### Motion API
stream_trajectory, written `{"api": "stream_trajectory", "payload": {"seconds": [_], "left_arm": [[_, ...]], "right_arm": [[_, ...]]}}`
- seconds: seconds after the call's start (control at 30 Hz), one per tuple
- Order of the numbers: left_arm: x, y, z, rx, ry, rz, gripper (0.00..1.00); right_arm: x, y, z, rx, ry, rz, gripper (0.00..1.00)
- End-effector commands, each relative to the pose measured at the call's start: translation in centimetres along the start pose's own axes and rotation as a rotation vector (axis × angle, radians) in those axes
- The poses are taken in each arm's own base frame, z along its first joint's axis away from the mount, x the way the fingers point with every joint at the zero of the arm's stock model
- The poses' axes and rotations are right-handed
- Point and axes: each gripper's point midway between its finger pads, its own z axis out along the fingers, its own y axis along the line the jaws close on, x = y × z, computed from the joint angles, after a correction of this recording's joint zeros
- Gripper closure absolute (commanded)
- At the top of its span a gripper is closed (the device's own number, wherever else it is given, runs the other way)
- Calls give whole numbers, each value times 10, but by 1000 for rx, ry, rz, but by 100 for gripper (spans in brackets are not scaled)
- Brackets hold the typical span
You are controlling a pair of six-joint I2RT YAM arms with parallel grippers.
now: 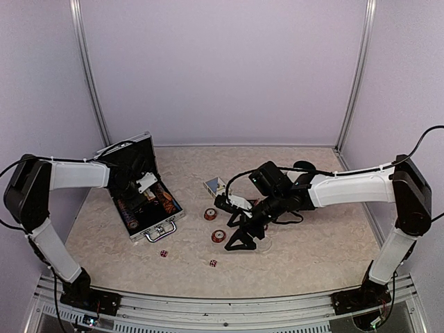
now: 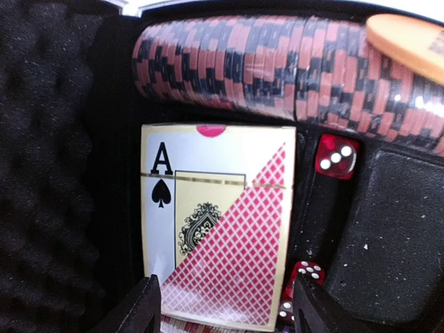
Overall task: Pack up texas hold em set
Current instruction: Adjust the poker case in the slot.
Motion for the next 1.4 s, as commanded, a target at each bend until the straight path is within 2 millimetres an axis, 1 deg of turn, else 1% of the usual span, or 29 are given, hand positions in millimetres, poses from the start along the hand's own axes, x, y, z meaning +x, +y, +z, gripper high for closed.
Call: {"api": "stream_trajectory", "payload": {"seconds": [0.0,0.2,0.33,0.5,0.57,0.67,0.77,0.87,1.0,1.27,1.37], "left_arm": [[-5,2,6,23,-21,6,34],[-10,3,2,28,-49,-18,32],[-19,5,-12,40,-106,-51,29],[-23,12,-29,15,-172,-114,17],[-25,15,-37,6,-202,-151,13],[-25,13,-45,18,-233,-208,9],[-26,6,-47,44,-239,-250,5],[-25,4,-46,45,-212,-302,1],[-20,-7,-40,30,-164,-348,1],[-18,-19,-51,-116,-132,-398,1],[-17,-26,-53,-139,-126,-409,5]], "right_arm": [[-8,0,2,0,-5,-23,1],[-7,-1,4,0,0,-20,1],[-6,0,4,0,3,-19,1],[-7,0,4,2,1,-22,1],[-6,0,5,2,4,-21,1],[-6,0,5,1,7,-19,1],[-4,-1,7,2,11,-16,1],[-4,-1,7,6,15,-17,1],[-4,-2,7,9,17,-16,1],[-1,-3,10,11,29,-11,1],[-2,-3,10,10,28,-11,1]]}}
